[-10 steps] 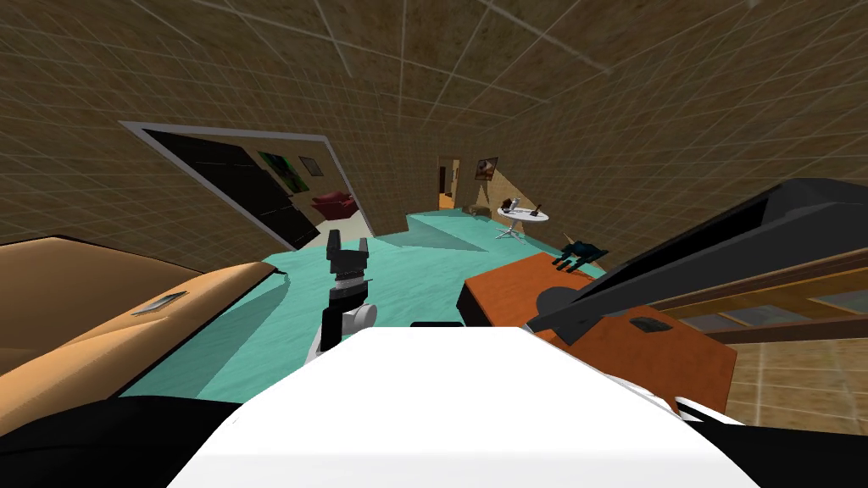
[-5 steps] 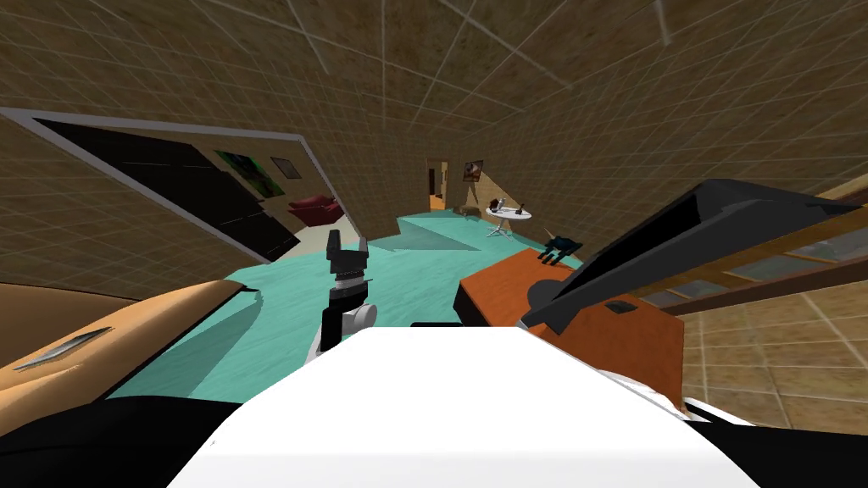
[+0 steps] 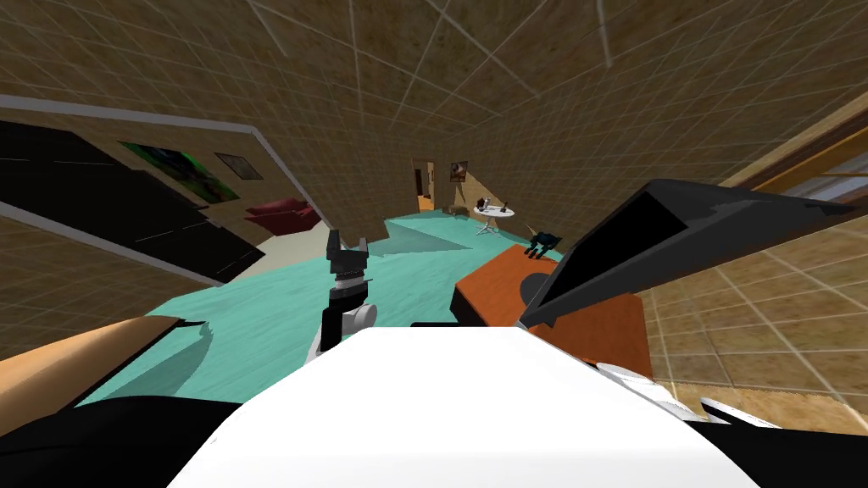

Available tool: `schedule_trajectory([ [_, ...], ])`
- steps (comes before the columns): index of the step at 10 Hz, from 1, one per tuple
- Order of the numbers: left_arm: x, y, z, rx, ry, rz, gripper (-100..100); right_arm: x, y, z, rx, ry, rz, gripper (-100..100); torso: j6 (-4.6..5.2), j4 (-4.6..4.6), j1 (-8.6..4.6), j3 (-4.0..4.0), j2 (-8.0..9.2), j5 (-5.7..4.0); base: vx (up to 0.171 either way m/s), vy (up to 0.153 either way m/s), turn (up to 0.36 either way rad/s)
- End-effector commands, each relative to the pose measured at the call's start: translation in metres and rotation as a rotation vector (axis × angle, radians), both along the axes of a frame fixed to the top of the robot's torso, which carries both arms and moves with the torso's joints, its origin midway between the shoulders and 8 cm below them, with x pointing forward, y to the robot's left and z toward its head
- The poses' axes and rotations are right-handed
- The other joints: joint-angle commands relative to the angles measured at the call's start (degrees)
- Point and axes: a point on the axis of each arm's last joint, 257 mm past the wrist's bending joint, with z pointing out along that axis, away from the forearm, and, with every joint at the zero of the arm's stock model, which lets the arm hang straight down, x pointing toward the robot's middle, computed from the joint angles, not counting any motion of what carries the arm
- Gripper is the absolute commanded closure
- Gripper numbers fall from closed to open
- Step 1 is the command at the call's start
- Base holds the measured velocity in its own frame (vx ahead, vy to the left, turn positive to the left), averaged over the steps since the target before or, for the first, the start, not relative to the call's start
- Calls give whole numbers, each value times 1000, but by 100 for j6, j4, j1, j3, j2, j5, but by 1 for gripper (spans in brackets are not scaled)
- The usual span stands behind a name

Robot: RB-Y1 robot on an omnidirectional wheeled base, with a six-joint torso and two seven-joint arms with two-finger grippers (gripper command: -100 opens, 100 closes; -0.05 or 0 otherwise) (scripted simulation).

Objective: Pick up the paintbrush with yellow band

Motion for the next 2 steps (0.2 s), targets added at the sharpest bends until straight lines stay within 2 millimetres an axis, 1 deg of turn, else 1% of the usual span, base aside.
schedule_trajectory([
  [1,0,0,0,0,0,0,0,0,0,0,0,0,0,100,0,0,0,0,0,0,42,15,-57],
  [2,0,0,0,0,0,0,0,-1,0,0,0,2,4,0,-9,4,-5,9,15,-2,7,3,8],
])
